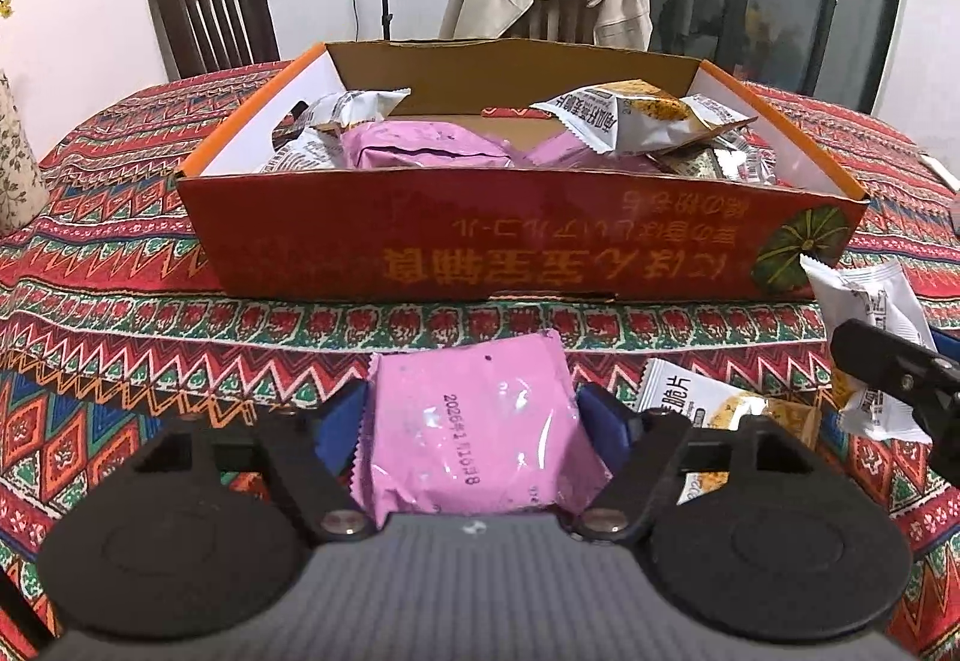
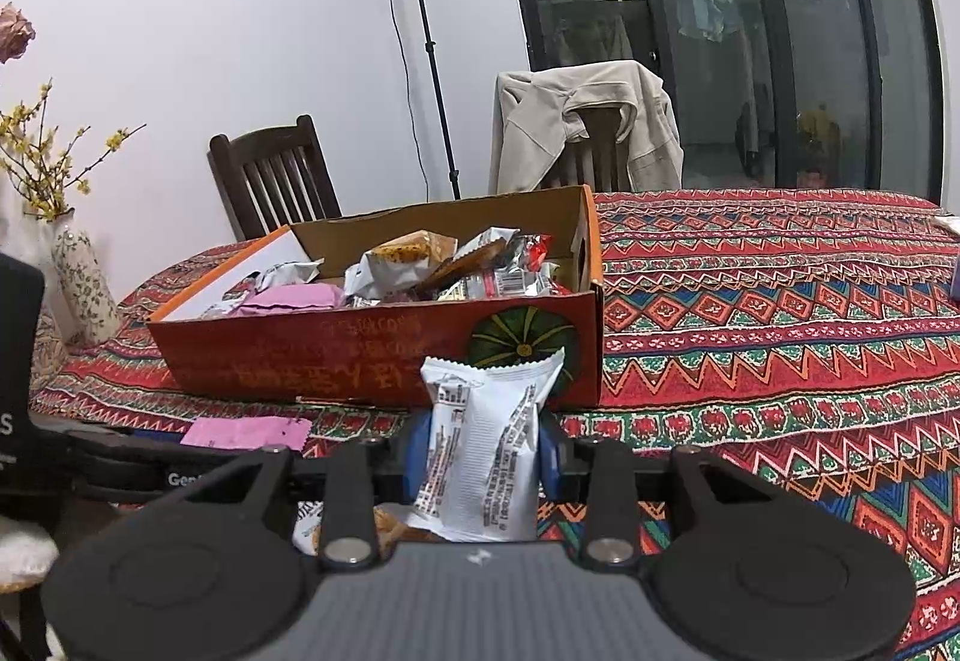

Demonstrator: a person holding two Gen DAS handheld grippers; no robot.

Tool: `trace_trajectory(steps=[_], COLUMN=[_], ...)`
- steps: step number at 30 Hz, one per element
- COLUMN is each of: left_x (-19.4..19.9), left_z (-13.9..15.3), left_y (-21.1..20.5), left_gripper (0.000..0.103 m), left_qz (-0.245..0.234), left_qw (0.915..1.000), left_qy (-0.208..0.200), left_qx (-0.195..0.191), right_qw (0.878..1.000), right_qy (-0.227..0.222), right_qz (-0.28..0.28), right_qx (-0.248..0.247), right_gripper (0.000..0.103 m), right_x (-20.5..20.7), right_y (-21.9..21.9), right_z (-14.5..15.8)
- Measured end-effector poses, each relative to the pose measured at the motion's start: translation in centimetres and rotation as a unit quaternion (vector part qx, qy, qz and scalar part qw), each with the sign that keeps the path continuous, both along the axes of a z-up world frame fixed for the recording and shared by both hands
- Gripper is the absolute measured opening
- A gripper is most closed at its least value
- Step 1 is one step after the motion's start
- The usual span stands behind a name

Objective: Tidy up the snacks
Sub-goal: 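Grasp a pink packet with the left tool while the right tool holds the white packet, then carry the pink packet and white packet over the box with both tools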

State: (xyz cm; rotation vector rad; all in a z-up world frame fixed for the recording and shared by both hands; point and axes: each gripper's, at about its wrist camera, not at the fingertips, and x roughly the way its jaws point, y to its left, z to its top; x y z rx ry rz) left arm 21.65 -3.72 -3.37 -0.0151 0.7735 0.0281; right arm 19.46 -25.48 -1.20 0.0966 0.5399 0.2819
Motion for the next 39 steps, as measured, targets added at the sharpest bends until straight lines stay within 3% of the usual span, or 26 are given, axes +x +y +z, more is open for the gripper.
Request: trace_trajectory(steps=[5, 27, 39], left_x=[-0.3, -0.8, -2.5], left_z=[0.3, 1.1, 2.7], left_y=[0.5, 2.0, 3.2], left_gripper=[0.069, 0.064, 0.063], left_qz=[-0.004, 0.008, 0.015], left_qw=[0.9998, 0.9984, 0.9947], left_qy=[-0.006, -0.03, -0.075], left_qx=[-0.017, -0.047, -0.069], right_qw=[1.0, 1.0, 1.0], right_qy=[-0.003, -0.002, -0.022], right_qz=[0.001, 0.0, 0.005], right_qx=[-0.002, -0.006, -0.001], right_gripper=[0.036, 0.036, 0.036], right_x=[-0.1, -0.1, -0.3], right_y=[0.0, 0.0, -0.1], right_z=[0.0, 0.0, 0.1])
